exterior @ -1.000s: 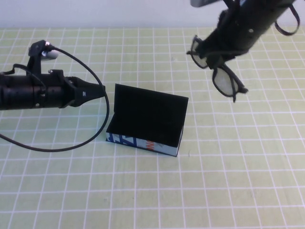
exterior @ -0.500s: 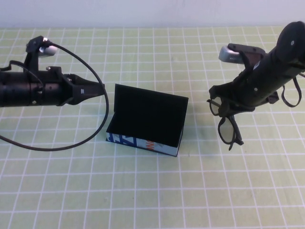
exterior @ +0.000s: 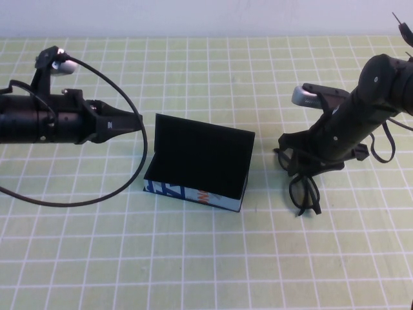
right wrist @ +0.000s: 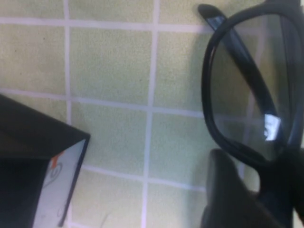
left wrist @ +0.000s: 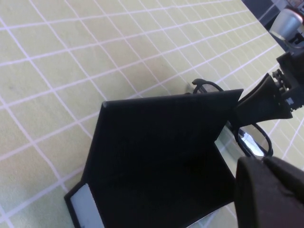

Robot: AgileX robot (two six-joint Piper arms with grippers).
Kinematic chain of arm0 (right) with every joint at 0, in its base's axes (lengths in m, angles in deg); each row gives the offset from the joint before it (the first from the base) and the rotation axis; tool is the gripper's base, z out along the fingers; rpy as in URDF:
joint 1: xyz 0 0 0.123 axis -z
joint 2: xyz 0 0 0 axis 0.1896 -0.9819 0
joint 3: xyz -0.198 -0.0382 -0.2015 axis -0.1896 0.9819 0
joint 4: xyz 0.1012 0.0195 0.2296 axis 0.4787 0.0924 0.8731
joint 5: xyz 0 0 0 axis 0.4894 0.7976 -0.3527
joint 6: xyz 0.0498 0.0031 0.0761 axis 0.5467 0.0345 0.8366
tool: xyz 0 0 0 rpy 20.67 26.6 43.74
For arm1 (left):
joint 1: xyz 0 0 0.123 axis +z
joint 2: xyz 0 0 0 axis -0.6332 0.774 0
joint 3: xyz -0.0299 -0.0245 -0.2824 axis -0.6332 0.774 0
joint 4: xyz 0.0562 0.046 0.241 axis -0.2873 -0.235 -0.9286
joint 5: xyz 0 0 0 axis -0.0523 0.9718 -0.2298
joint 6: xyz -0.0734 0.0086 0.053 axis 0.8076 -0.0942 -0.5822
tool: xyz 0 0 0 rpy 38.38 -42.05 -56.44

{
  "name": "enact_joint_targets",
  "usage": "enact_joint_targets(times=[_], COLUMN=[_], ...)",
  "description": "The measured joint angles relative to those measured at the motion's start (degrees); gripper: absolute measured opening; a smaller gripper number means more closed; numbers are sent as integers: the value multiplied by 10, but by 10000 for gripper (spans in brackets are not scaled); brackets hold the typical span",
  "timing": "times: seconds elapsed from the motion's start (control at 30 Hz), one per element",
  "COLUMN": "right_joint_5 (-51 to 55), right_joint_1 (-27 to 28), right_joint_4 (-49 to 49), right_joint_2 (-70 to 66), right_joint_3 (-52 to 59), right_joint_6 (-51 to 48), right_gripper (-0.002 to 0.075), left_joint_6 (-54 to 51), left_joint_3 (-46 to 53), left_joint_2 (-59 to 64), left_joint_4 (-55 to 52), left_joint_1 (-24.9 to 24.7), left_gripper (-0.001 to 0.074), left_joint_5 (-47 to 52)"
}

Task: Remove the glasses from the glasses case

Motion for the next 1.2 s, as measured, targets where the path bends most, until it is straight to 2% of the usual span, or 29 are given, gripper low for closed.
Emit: enact_joint_targets(times=[0.1,0.23,0.5,0.63,0.87,1.2], right_joint_5=[20,74,162,180,188,179], right_joint_1=[0,0,0,0,0,0], right_joint_4=[-9,-34,-75,-76,-76,-76], right_joint_2=[-2,-1,106,195,394,690], right_joint_3=[-12,-39,-40,-28,95,304], right_joint_6=[0,5,7,10,22,26], right_gripper=[288,277,71,32,22,22], left_joint_6=[0,2,57,74,81,80], left_joint_3=[0,-3,-50,-51,-7,171], left_joint_2=[-1,-1,-15,-59,-208,-506], left_joint_4=[-1,-4,-17,-29,-48,-56], left_joint_1=[0,0,0,0,0,0], left_gripper=[-4,-4,-4,-4,-4,-4], left_joint_5=[-2,-9,-21,-38,-61,-188])
